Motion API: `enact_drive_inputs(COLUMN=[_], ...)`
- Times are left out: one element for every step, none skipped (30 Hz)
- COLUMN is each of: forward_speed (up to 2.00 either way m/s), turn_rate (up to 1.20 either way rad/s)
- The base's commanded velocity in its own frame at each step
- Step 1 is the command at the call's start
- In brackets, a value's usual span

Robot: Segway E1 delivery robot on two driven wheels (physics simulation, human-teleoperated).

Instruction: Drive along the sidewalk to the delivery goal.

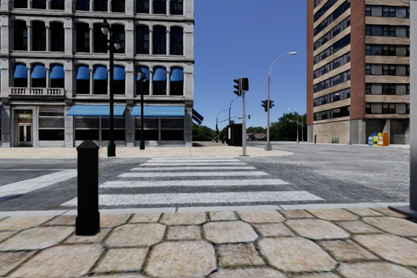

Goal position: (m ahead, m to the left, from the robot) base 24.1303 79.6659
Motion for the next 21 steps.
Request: enact_drive_inputs(forward_speed=[2.00,2.00,2.00,2.00,2.00,2.00,2.00,2.00,2.00,2.00,2.00,2.00,2.00,2.00,2.00,2.00,2.00,2.00,2.00,2.00,2.00], turn_rate=[0.00,0.00,0.00,0.00,0.00,0.00,0.00,0.00,0.00,0.00,0.00,0.00,0.00,0.00,0.00,0.00,0.00,0.00,0.00,0.00,0.00])
